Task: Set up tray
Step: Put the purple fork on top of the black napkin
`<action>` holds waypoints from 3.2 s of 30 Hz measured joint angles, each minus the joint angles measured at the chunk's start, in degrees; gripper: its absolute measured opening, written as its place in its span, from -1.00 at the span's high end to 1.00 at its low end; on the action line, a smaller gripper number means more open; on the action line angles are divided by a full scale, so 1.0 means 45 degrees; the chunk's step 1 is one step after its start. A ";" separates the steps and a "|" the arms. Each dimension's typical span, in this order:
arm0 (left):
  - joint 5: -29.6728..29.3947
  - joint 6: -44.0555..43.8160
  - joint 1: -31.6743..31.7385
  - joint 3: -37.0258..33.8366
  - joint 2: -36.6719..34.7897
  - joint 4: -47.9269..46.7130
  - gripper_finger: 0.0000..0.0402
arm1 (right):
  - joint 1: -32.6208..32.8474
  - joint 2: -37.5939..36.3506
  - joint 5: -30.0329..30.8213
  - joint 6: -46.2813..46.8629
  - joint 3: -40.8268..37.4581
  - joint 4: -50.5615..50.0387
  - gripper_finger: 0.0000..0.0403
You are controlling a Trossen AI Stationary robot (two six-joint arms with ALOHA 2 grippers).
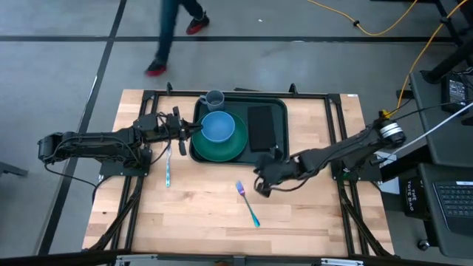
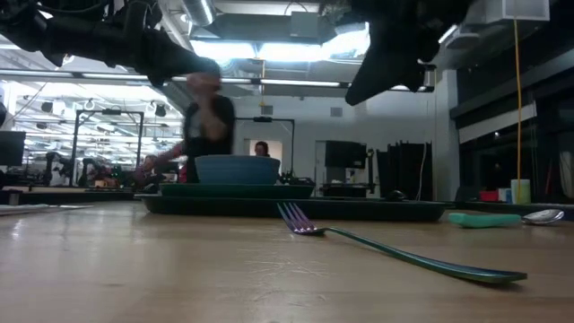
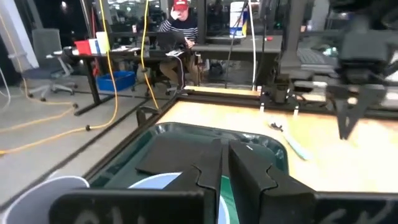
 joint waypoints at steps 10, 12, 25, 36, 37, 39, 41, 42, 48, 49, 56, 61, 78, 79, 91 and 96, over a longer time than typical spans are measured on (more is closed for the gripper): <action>0.0005 -0.0353 0.0001 0.0000 0.0000 -0.0060 0.88 | 0.1075 0.2823 -0.0013 0.1905 0.4910 -0.5051 0.98; 0.0013 -0.0392 0.0000 0.0000 0.0000 -0.0064 0.88 | 0.1278 0.3131 -0.0005 0.2158 0.5625 -0.5484 0.98; -0.0055 -0.0385 0.0000 0.0000 0.0000 -0.0066 0.89 | 0.1908 0.3641 -0.0320 0.4204 0.6707 -0.5968 0.98; 0.0017 -0.0580 0.0001 0.0000 0.0000 -0.0182 0.88 | 0.1903 0.3646 -0.0369 0.3618 0.6707 -0.6222 0.96; 0.0248 -0.0751 0.0005 0.0000 0.0000 -0.0186 0.88 | 0.1903 0.3646 -0.0369 0.3586 0.6707 -0.6222 0.95; 0.0942 -0.0775 0.0005 0.0000 -0.0005 -0.0220 0.89 | 0.1857 0.3646 -0.0371 0.3576 0.6707 -0.6224 0.92; 0.1796 -0.0708 0.0000 0.0000 -0.0005 -0.0411 0.91 | 0.1811 0.3646 -0.0385 0.3588 0.6707 -0.6226 0.89; 0.2130 -0.0710 -0.0002 0.0000 -0.0005 -0.0503 0.92 | 0.1805 0.3646 -0.0419 0.3581 0.6707 -0.6226 0.88; 0.2108 -0.0394 -0.0600 0.0000 0.0000 -0.0915 0.99 | 0.1806 0.3646 -0.0605 0.3291 0.6707 -0.6236 0.85; 0.1722 -0.0285 -0.0798 0.0000 0.0000 -0.0915 0.99 | 0.1805 0.3646 -0.0592 0.3278 0.6707 -0.6236 0.85; -0.0126 0.0221 -0.2518 0.0000 -0.0002 -0.0896 0.99 | 0.1675 0.3646 -0.0466 0.3209 0.6707 -0.6233 0.85; -0.1158 0.0862 -0.3619 -0.0019 -0.0068 -0.0806 0.99 | 0.1651 0.3646 -0.0461 0.3217 0.6707 -0.6231 0.85; -0.1175 0.0684 -0.4211 -0.2093 -0.3574 -0.0940 0.98 | 0.1566 0.3668 -0.0141 0.3646 0.6702 -0.6224 0.85; -0.1171 0.0654 -0.4211 -0.2093 -0.3782 -0.1127 0.99 | 0.1528 0.3706 -0.0206 0.3649 0.6702 -0.6215 0.85; -0.1166 0.0113 -0.4211 -0.2093 -0.4488 -0.1780 0.98 | 0.1156 0.5006 -0.1583 0.4071 0.6693 -0.6120 0.37; -0.1170 -0.0016 -0.4211 -0.2093 -0.4488 -0.1784 0.99 | 0.1155 0.5369 -0.1968 0.4614 0.6692 -0.6015 0.01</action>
